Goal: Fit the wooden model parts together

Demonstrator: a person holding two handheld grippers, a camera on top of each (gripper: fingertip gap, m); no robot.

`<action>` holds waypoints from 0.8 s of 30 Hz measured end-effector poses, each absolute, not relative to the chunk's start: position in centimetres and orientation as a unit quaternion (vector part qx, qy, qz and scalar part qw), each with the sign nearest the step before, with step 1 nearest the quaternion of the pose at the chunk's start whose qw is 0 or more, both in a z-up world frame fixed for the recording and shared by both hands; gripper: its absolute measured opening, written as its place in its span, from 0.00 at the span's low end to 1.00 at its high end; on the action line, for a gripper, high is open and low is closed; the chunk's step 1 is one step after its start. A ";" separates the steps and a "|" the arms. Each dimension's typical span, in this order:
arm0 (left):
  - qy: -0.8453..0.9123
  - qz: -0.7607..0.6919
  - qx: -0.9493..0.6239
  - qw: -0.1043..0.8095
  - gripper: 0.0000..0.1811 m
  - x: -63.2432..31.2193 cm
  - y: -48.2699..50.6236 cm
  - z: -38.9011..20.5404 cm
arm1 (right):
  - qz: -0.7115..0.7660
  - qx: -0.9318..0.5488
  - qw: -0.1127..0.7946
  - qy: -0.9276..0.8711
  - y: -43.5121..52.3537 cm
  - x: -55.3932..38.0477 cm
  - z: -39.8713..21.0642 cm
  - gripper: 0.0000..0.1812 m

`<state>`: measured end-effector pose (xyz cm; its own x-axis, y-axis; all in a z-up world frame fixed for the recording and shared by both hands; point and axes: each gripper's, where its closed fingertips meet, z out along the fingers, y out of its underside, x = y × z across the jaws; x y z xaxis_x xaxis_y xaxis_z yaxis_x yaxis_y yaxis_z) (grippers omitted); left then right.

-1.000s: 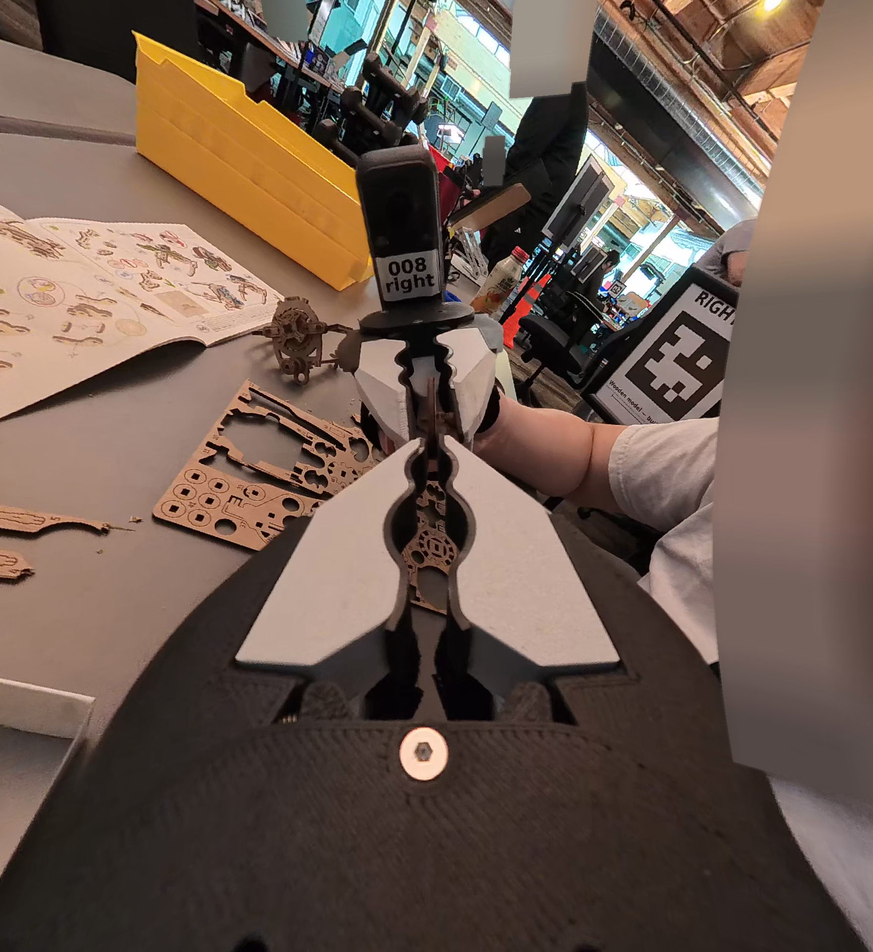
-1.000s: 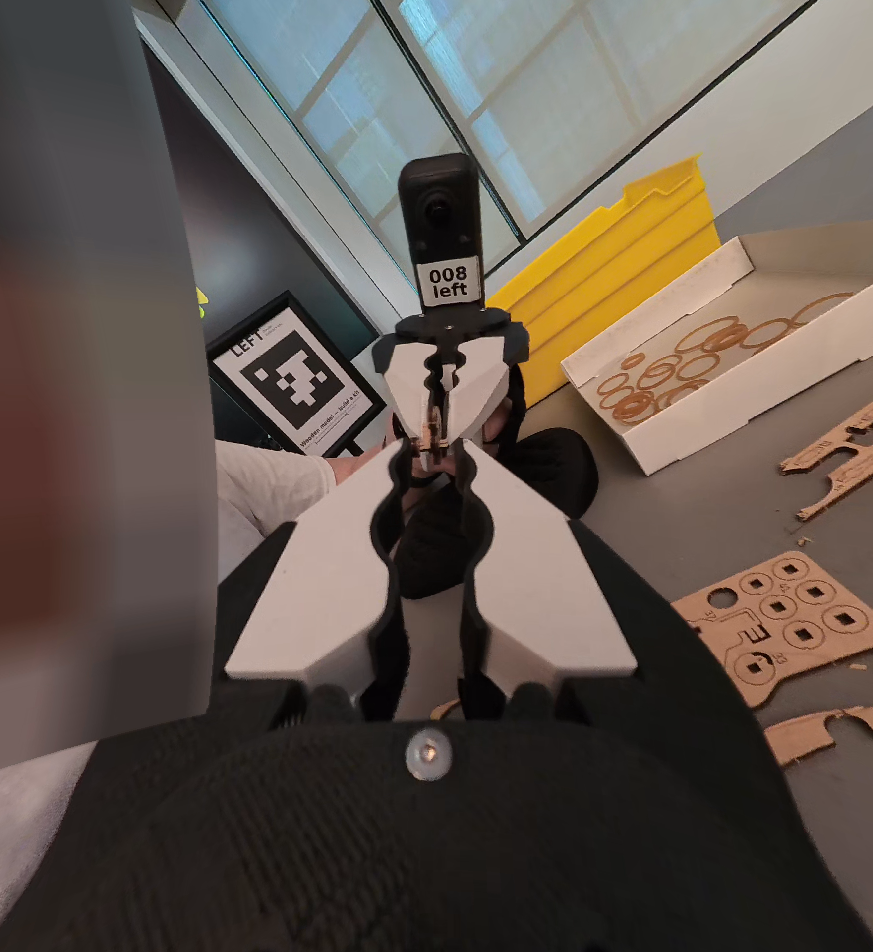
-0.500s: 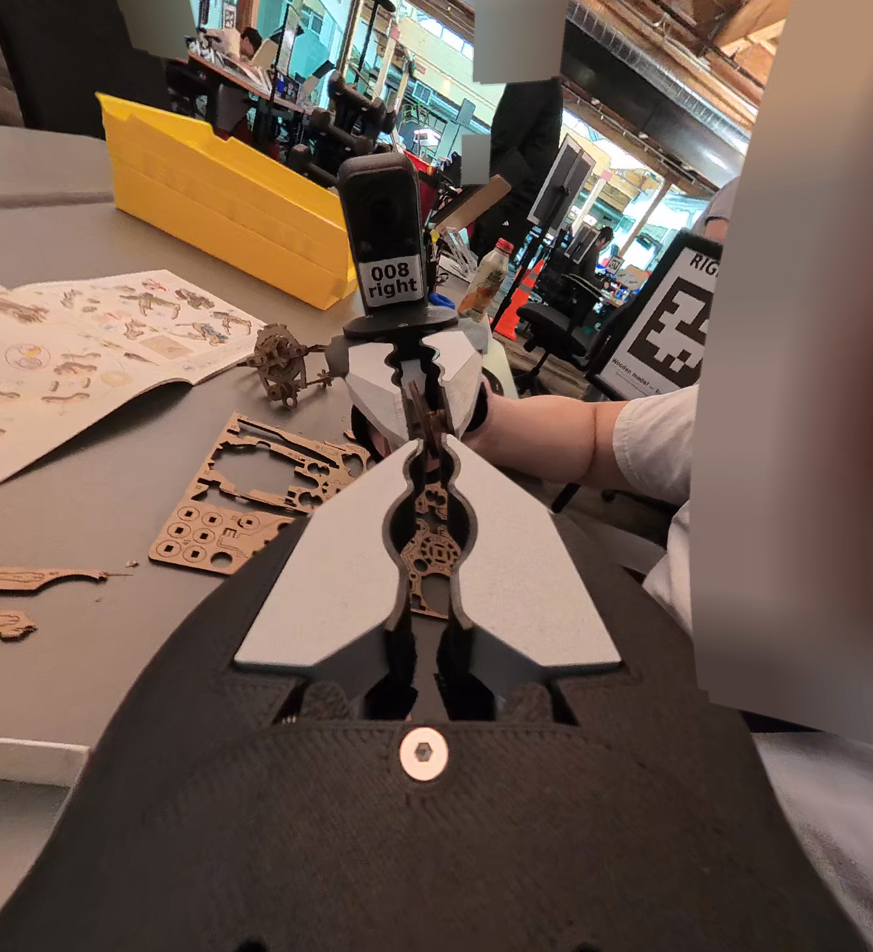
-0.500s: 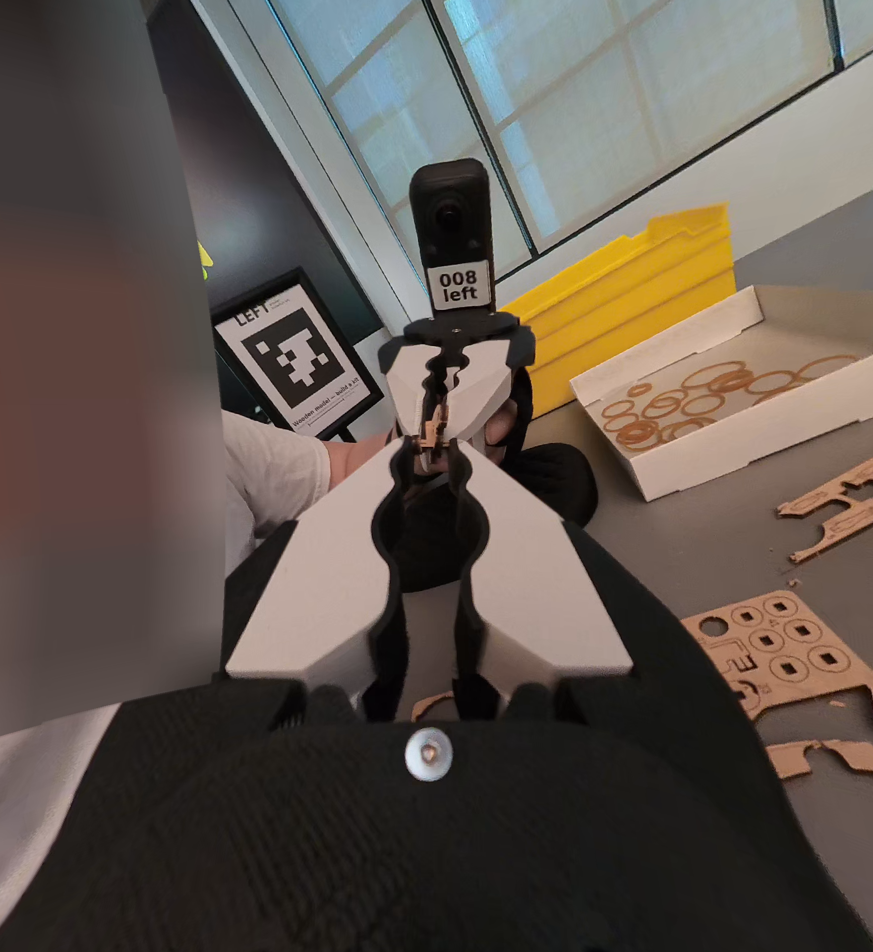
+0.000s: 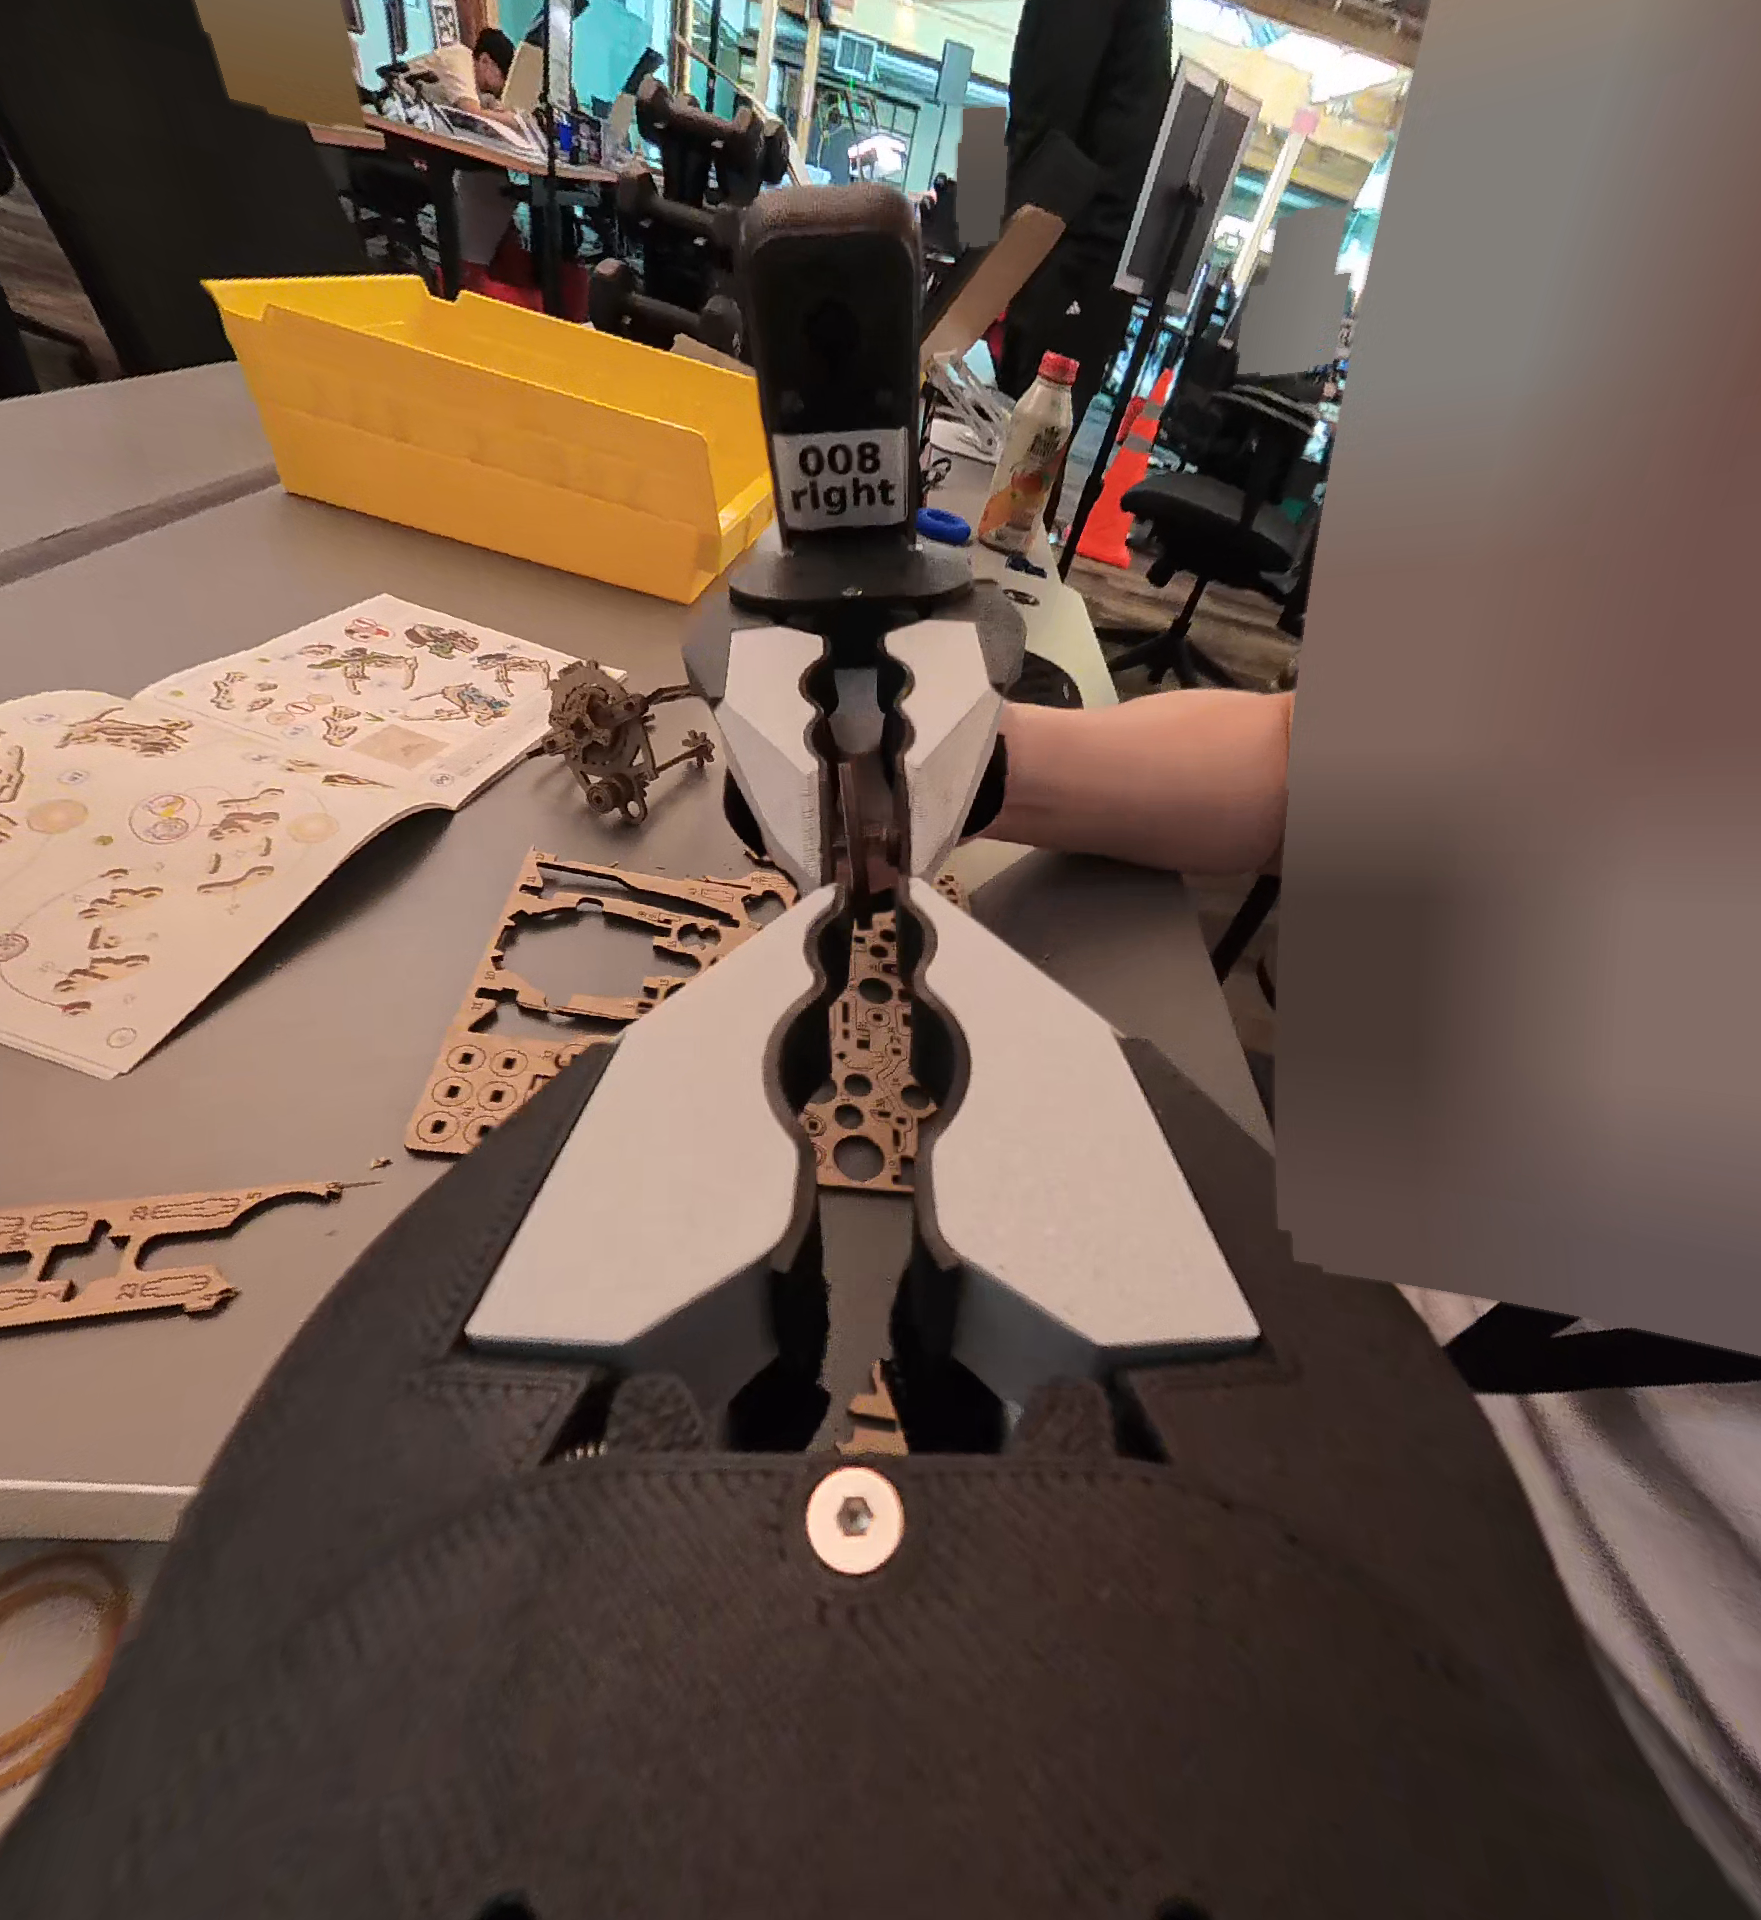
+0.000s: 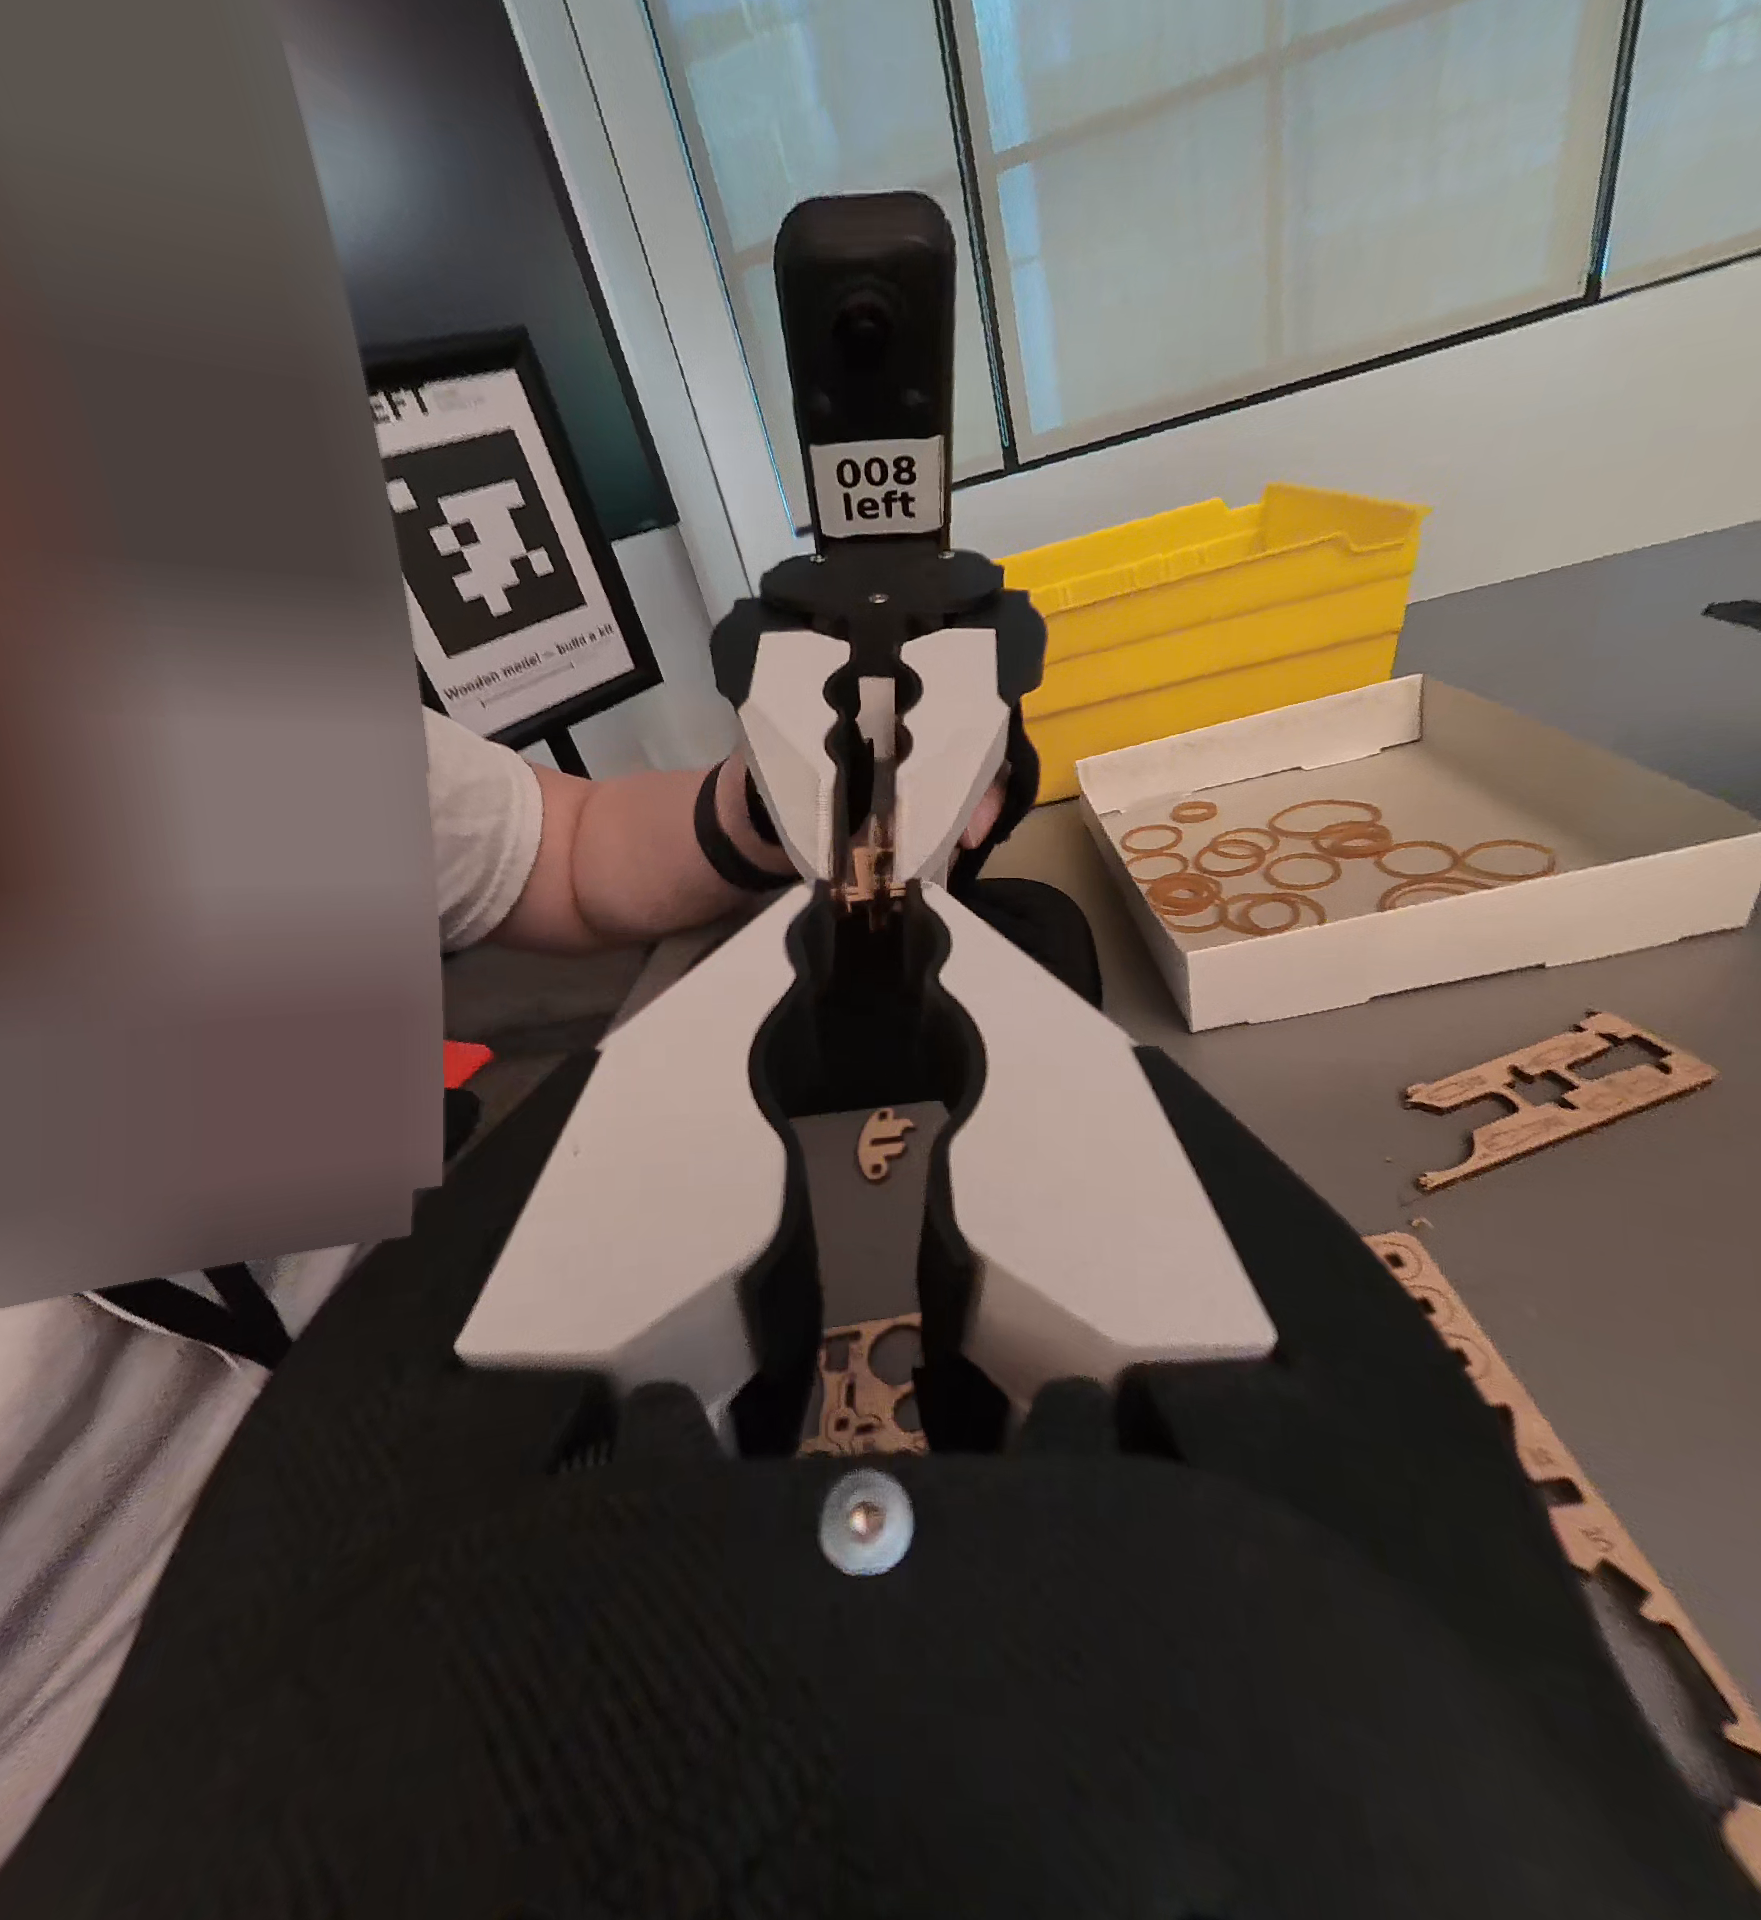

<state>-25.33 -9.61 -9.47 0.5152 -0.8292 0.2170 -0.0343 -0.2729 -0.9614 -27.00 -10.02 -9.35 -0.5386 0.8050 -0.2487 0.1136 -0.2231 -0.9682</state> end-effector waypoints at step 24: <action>0.412 -0.277 -0.659 0.565 0.00 -24.7 -10.9 -9.1 | 0.626 -0.324 0.325 -0.631 -11.7 -26.0 -8.7 0.07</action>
